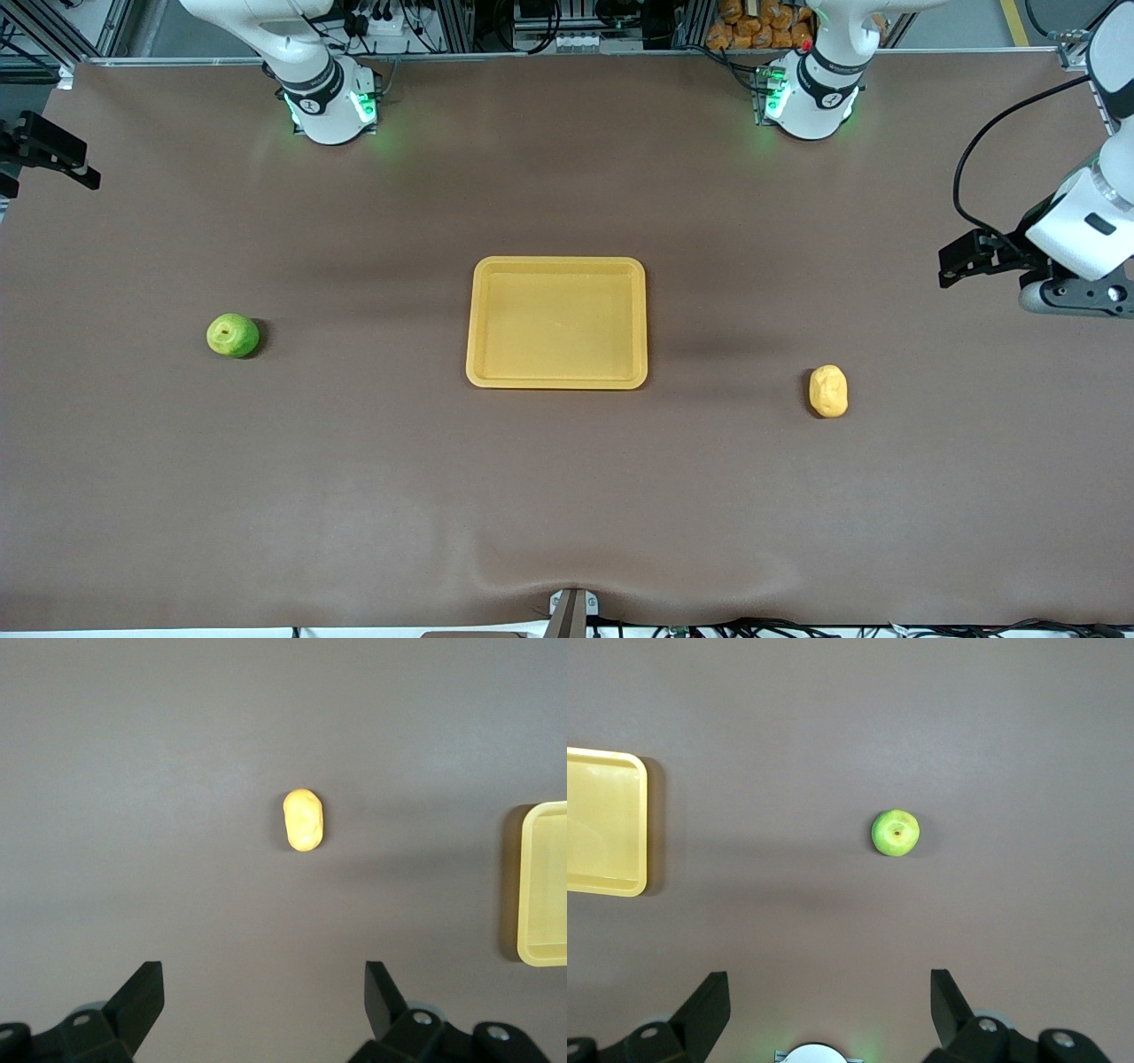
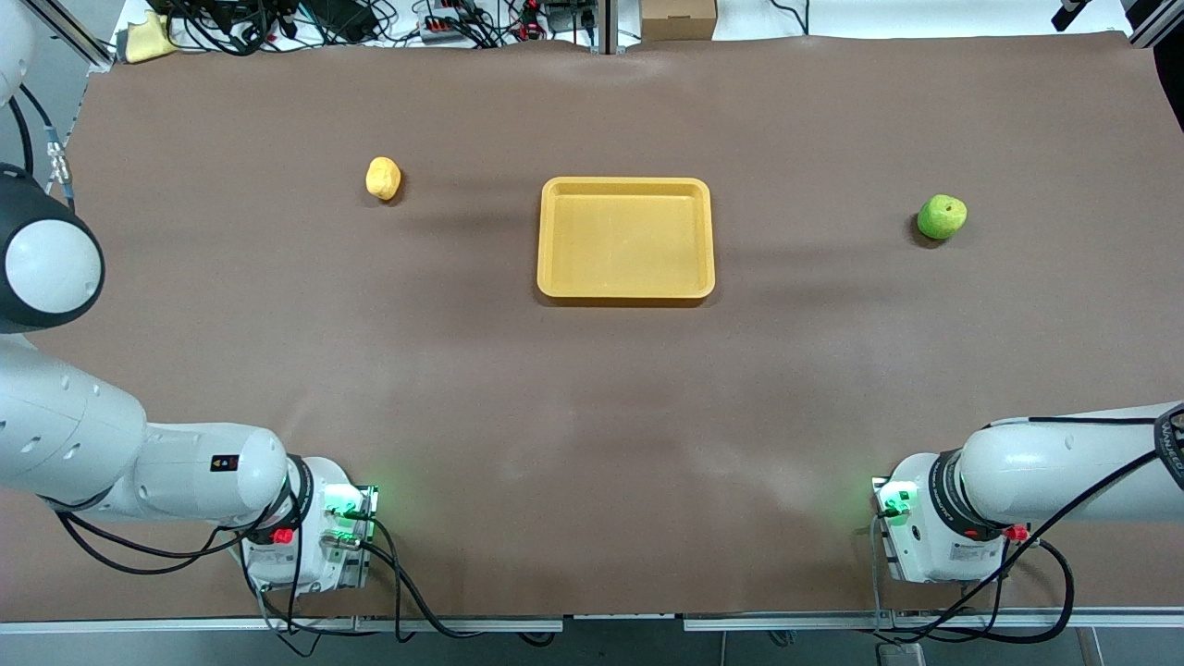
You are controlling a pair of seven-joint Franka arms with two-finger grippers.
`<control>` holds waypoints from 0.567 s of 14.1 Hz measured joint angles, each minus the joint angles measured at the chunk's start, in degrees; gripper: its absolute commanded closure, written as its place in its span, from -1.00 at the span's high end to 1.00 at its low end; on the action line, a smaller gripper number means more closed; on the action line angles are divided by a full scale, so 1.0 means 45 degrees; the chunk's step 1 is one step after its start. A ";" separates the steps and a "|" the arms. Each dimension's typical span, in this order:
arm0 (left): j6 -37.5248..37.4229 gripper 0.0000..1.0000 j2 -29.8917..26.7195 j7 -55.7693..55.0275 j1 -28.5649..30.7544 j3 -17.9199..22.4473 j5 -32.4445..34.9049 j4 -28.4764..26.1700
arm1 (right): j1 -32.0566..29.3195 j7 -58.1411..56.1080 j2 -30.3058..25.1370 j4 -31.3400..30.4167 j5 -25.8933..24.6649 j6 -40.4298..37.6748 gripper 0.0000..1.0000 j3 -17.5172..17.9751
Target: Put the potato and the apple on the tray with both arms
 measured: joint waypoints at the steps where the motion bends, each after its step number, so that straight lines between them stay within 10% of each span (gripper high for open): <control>1: 0.0123 1.00 0.0024 0.0000 0.0002 0.0000 -0.0001 -0.0136 | 0.0000 0.0000 0.0000 0.0000 0.0000 0.0000 1.00 0.0003; 8: 0.0442 1.00 0.0029 -0.0038 0.0275 0.0015 -0.0062 -0.1112 | -0.0002 0.0000 0.0055 -0.0006 -0.0014 0.0014 1.00 -0.0056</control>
